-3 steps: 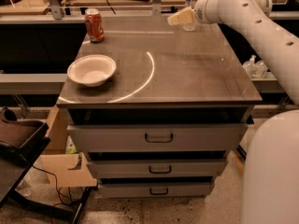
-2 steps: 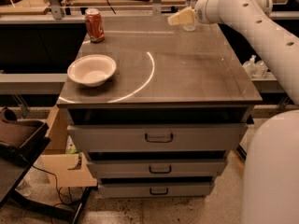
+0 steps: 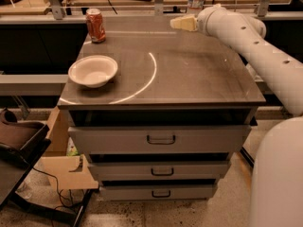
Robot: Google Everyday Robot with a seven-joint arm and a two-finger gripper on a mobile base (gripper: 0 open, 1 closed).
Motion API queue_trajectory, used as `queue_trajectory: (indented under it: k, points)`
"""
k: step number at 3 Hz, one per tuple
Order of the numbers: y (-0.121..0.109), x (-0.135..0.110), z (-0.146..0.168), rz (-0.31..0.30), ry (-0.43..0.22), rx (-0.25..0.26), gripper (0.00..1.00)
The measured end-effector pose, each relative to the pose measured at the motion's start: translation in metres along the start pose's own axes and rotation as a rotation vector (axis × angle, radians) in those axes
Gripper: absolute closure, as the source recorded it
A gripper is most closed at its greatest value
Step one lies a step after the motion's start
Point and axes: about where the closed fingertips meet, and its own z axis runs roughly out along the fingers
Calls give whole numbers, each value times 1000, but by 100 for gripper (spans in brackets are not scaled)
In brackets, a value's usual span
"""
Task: Move water bottle near paper bowl
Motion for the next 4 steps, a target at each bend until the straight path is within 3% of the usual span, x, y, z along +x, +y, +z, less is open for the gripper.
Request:
queue_trajectory:
  k: [1,2,4]
  points:
    - [-14,1,8,58,-100,51,0]
    - [-18,-4,9,65,-136,68,0]
    - [-17,-5,25,53,-100,42,0]
